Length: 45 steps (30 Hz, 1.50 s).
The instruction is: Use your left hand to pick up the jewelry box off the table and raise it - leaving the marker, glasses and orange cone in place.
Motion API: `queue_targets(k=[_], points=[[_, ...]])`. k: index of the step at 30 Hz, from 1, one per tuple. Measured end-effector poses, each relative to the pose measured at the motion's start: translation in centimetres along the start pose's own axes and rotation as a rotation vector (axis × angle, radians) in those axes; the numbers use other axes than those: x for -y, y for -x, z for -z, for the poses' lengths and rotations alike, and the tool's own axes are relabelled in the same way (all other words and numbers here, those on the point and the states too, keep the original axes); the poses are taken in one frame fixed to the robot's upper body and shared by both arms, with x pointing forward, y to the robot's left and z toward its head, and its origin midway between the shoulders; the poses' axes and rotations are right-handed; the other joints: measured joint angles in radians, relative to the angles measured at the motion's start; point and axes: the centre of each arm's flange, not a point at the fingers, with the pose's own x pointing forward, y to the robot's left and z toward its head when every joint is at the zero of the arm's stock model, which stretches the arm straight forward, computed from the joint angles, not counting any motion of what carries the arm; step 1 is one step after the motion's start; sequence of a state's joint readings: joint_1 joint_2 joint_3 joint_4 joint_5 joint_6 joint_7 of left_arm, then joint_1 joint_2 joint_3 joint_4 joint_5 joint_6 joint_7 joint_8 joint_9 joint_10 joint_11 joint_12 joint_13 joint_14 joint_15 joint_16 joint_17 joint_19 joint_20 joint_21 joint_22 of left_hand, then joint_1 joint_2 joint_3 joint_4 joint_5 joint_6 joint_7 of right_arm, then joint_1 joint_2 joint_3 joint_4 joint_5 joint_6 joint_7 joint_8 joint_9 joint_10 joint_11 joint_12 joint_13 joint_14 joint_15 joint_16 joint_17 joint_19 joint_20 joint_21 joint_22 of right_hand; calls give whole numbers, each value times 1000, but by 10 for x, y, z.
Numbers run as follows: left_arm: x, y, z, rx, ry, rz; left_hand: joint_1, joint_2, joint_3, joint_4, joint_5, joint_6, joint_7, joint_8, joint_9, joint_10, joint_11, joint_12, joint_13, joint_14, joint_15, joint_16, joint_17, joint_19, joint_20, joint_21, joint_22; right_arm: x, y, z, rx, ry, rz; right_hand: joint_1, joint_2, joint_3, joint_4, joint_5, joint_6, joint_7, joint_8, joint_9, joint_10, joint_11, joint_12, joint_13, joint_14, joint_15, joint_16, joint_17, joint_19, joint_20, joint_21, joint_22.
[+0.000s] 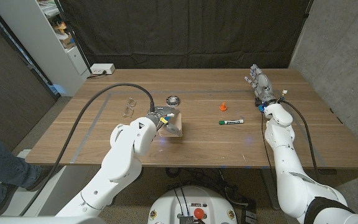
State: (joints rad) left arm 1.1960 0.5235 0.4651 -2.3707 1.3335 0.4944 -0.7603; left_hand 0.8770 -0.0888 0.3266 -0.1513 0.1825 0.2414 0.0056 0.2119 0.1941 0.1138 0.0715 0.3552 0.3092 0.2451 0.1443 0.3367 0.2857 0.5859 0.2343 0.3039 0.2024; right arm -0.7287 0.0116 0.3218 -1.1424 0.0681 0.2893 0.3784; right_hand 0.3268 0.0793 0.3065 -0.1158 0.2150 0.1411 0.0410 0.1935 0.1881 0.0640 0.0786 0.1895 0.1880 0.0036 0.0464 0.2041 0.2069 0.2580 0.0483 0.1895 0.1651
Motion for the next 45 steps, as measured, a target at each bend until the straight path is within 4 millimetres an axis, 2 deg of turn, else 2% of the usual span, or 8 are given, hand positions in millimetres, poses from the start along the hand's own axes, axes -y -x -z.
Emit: queue_targets(k=[10, 20, 44, 45], points=[[-5, 2, 3, 4, 5, -14, 0, 0, 0, 0, 0, 0, 0, 0, -1, 5, -5, 0, 0, 7, 3, 0, 5, 2, 2, 0, 0, -2, -2, -2, 4, 2, 3, 0, 0, 0, 0, 0, 0, 0, 0, 0, 0, 0, 0, 0, 0, 0, 0, 0, 0, 0, 0, 0], [-12, 6, 5, 12, 6, -29, 0, 0, 0, 0, -1, 0, 0, -1, -1, 11, 0, 4, 5, 7, 3, 0, 5, 8, 0, 0, 0, -4, -4, -4, 7, 1, 0, 0, 0, 0, 0, 0, 0, 0, 0, 0, 0, 0, 0, 0, 4, 4, 0, 0, 0, 0, 0, 0], [-28, 11, 1, 70, 3, -55, 7, -7, -6, -3, -4, 14, 6, 0, -1, 16, -5, 4, 9, 18, 4, 1, 2, 5, -2, 0, 0, -7, -3, 0, 11, -8, 5, 0, 0, 0, 0, 0, 4, -4, 0, 0, 9, 9, 8, 0, 7, 0, 0, 0, 0, 0, 0, 0], [-34, 12, 4, 70, 1, -64, 7, -7, -6, -3, -4, 14, 6, 0, -1, 16, -5, 4, 9, 18, 4, 1, 2, 5, -2, 0, 0, -7, -3, 0, 12, -9, 5, 0, 0, 0, 0, 0, 4, -4, 0, 0, 9, 9, 8, 0, 7, 0, 0, 0, 0, 0, 0, 0]])
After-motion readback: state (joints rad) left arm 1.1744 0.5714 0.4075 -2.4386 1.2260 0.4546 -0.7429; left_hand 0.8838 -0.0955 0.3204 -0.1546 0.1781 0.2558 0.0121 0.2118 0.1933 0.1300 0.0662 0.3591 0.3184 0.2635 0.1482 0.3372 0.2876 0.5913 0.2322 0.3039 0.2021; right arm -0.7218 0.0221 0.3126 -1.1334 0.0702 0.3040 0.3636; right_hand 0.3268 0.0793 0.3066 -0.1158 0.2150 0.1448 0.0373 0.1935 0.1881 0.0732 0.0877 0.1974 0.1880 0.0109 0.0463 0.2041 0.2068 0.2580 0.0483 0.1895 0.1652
